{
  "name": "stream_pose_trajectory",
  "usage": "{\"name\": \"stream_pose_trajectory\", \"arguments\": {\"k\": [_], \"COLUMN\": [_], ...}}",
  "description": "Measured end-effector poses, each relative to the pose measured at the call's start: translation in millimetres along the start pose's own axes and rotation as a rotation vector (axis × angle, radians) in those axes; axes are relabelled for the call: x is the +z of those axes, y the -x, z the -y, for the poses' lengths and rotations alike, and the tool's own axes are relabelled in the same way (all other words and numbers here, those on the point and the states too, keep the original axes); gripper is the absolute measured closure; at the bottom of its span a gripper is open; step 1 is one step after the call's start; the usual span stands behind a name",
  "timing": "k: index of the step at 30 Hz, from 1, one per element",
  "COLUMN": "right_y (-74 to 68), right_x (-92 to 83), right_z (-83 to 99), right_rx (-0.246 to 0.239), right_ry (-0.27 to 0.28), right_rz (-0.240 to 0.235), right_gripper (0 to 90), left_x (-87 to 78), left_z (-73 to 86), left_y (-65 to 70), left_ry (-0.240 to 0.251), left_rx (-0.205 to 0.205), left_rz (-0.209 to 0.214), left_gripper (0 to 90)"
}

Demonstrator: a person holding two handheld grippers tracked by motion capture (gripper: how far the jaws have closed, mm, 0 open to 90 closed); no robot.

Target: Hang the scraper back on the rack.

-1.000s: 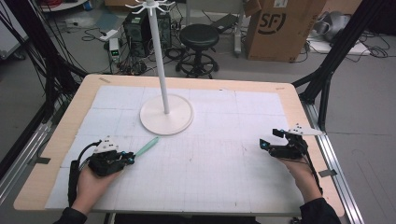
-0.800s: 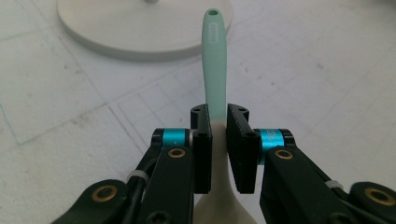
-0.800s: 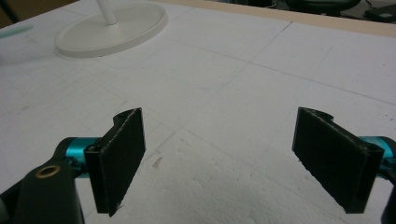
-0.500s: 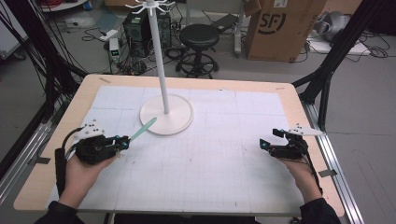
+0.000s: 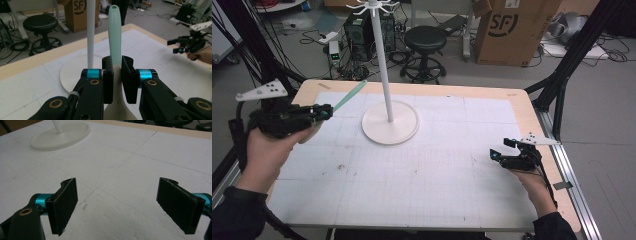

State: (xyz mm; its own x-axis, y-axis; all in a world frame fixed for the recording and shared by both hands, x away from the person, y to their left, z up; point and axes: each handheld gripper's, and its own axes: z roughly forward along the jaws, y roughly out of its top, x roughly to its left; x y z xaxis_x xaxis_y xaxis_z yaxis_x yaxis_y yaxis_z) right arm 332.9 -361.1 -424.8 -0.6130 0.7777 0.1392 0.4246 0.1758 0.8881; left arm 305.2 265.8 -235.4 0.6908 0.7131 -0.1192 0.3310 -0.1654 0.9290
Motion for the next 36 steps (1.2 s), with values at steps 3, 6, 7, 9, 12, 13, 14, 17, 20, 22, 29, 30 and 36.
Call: {"name": "stream_pose_trajectory", "arguments": {"k": [3, 6, 7, 9, 12, 13, 14, 17, 20, 22, 29, 30, 36], "right_y": [-0.5, -0.9, -1.0, -1.1, -0.7, -0.6, -0.5, -0.4, -0.4, -0.5, -0.4, -0.3, -0.1], "right_x": [0.5, 1.0, 1.4, 1.5, 1.7, 1.6, 1.5, 1.5, 1.4, 1.5, 2.0, 2.0, 1.7], "right_z": [0.0, 0.2, 0.2, 0.3, 0.4, 0.5, 0.6, 0.5, 0.5, 0.6, 0.7, 0.8, 0.8], "right_rx": [0.0, -0.005, -0.011, -0.013, -0.011, -0.011, -0.008, -0.009, -0.008, -0.009, -0.012, -0.011, -0.01], "right_ry": [-0.002, -0.006, -0.009, -0.01, -0.01, -0.01, -0.01, -0.009, -0.01, -0.012, -0.014, -0.014, -0.013], "right_rz": [-0.001, 0.001, 0.001, 0.002, 0.001, 0.0, 0.001, 0.0, -0.002, -0.002, -0.002, -0.002, -0.003], "right_gripper": [16.1, 16.1, 16.1, 16.1, 16.1, 16.1, 16.1, 16.1, 16.1, 16.1, 16.1, 16.1, 16.1], "left_x": [-3.8, -7.0, -8.1, -10.3, -14.5, -15.8, -17.1, -20.7, -23.7, -24.5, -23.8, -23.9, -25.6], "left_z": [-18.0, -34.3, -39.4, -48.8, -61.0, -64.7, -68.2, -78.0, -86.5, -91.5, -106.2, -107.8, -112.9], "left_y": [-1.1, -4.6, -5.9, -7.6, -9.7, -10.2, -10.6, -12.0, -13.3, -13.6, -13.2, -13.4, -14.8], "left_ry": [0.011, 0.02, 0.02, 0.021, 0.034, 0.039, 0.041, 0.052, 0.062, 0.071, 0.066, 0.072, 0.088], "left_rx": [0.01, 0.01, 0.011, 0.015, 0.02, 0.02, 0.02, 0.018, 0.023, 0.022, 0.033, 0.032, 0.028], "left_rz": [0.01, 0.019, 0.02, 0.016, 0.02, 0.019, 0.017, 0.012, 0.008, 0.013, 0.001, 0.004, 0.003], "left_gripper": [80.7, 80.7, 80.7, 80.7, 80.7, 80.7, 80.7, 80.7, 80.7, 80.7, 80.7, 80.7, 80.7]}}
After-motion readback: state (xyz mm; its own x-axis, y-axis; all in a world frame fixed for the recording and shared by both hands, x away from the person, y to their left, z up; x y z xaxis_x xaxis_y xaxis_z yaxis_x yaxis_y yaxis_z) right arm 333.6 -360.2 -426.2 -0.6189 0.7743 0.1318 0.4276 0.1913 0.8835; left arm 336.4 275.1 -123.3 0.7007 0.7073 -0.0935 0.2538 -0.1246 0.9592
